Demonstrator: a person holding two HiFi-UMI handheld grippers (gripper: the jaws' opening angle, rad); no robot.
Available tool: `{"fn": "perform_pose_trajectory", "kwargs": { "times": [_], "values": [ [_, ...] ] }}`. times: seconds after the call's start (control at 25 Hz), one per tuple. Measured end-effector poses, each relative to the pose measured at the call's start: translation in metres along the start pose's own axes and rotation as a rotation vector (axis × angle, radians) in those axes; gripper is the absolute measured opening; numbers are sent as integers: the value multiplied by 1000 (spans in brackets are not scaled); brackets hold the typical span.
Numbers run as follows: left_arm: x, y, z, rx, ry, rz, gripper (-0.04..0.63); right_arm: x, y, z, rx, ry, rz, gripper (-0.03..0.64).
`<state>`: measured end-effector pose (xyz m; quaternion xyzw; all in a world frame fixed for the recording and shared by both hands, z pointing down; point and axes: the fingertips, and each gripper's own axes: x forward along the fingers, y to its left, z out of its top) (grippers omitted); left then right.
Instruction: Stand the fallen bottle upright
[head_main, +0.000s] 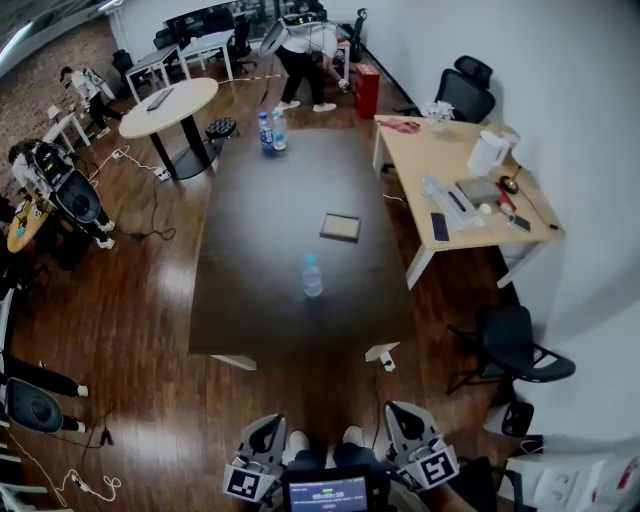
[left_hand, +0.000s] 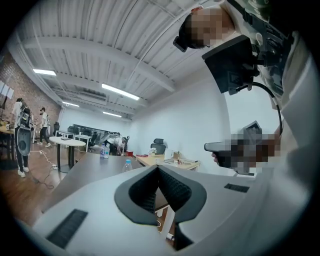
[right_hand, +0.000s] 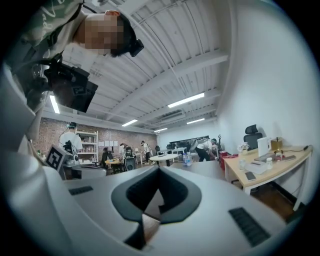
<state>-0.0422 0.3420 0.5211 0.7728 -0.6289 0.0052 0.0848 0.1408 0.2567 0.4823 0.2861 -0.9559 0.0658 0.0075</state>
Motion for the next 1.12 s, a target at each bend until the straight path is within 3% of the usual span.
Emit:
{"fn": "perform_pose_trajectory", "kwargs": {
  "times": [0.2, 0.76, 1.12],
  "values": [
    [1, 4, 3, -18, -14, 3, -9, -4, 4, -1, -49, 22, -24, 18],
    [17, -7, 14, 40, -38, -42, -9, -4, -9, -1, -59, 16, -41, 18],
    [20, 0, 10, 4, -28, -37, -9, -4, -11, -3, -44, 21, -54, 18]
  ]
}}
